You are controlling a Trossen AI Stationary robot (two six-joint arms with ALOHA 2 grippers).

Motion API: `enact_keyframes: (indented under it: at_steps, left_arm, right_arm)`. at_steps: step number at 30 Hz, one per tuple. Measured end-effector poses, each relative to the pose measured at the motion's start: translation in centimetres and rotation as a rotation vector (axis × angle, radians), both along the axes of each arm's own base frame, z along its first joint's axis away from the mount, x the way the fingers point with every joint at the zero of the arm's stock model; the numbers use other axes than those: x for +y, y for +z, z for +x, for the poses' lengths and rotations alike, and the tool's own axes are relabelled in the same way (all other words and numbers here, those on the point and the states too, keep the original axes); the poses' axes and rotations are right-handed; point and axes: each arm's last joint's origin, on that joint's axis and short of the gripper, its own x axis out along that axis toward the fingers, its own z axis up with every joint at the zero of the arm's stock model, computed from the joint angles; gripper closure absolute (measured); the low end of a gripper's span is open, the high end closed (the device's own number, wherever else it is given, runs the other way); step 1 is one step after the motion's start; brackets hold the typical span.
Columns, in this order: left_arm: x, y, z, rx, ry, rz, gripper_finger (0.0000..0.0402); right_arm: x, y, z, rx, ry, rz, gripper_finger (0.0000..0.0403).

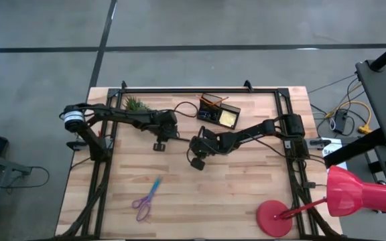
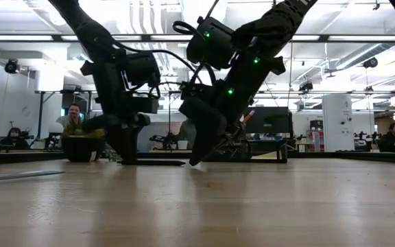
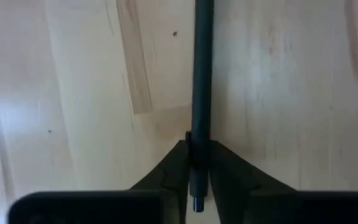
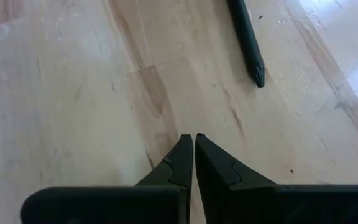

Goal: Pick and place office supplies into organizer
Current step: Put the black pen into the black desk organizer

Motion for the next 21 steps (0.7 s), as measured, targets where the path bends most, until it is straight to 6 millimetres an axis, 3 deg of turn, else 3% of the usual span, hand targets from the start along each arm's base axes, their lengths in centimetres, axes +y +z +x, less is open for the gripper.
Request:
enact_keyframes:
  at_steps: [6, 16, 21]
  left_arm:
    - [-0.1, -0.3, 0.1, 0.000, -0.009, -0.022, 0.0393]
    - [-0.5, 2.0, -1.2, 0.015, -0.017, -0.018, 0.0396]
    - [-0.7, 3.5, -1.8, 0.064, -0.002, 0.045, 0.0397]
  right_arm:
    - [-0.3, 0.4, 0.2, -0.027, -0.028, 0.013, 0.0394]
    - [-2.4, 3.8, 0.8, -0.110, -0.010, -0.079, 0.0394]
    - [-3.6, 4.3, 0.3, -0.087, -0.022, -0.093, 0.0394]
